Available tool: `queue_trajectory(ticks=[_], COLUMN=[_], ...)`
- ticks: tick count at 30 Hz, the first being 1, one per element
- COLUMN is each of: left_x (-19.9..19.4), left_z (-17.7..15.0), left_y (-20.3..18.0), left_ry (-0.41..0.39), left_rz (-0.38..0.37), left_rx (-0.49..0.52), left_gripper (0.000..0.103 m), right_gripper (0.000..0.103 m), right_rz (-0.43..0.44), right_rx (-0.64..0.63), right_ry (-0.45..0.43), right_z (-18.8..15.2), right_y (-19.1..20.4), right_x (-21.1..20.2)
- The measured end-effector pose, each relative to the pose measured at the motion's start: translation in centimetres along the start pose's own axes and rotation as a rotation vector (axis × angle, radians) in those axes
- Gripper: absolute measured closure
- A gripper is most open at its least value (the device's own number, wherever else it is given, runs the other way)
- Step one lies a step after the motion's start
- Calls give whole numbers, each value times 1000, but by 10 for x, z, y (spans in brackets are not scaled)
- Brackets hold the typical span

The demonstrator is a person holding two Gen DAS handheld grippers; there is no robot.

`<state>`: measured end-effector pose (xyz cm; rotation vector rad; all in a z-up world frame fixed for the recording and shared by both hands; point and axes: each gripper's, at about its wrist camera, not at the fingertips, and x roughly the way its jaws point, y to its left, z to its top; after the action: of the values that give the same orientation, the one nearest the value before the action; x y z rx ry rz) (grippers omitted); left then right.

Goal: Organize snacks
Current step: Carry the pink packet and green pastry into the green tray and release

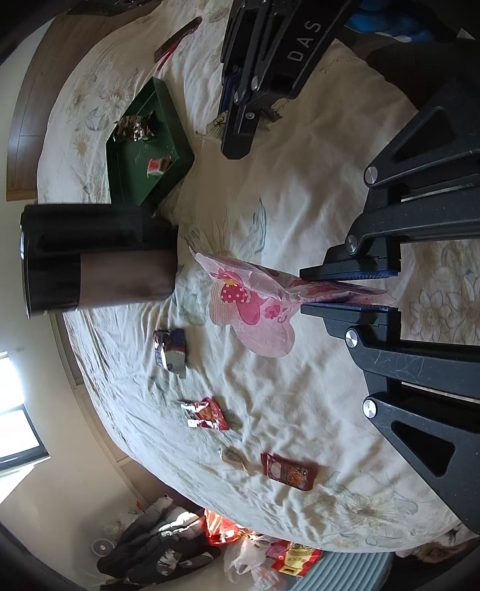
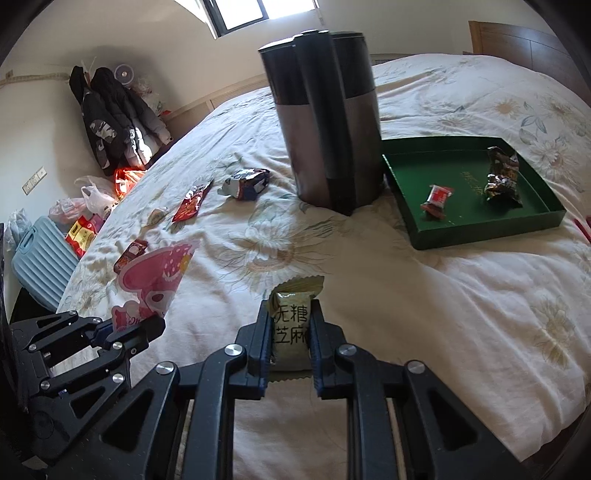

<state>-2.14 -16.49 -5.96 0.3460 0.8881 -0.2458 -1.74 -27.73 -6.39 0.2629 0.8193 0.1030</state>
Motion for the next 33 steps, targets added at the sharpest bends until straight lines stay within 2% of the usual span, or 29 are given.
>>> queue_trajectory(ticks=[11, 21, 25, 29, 33], left_x=[-5, -11, 2, 21, 48], left_z=[18, 59, 81, 103, 129], left_y=[-62, -122, -145, -169, -184], left_ry=[-26, -93, -101, -121, -119], left_rz=[-35, -114, -148, -141, -149], left_rx=[109, 215, 231, 278, 269], left_gripper=[95, 95, 95, 95, 95], right_gripper=[69, 69, 69, 69, 69], right_rz=[-29, -78, -101, -122, -162], right_rx=[143, 219, 246, 267, 268], right_ry=[-87, -163, -189, -199, -206], right_z=[6, 35, 48, 62, 77], right_y=[-75, -137, -168, -201, -232], right_x=[-24, -41, -42, -36, -21])
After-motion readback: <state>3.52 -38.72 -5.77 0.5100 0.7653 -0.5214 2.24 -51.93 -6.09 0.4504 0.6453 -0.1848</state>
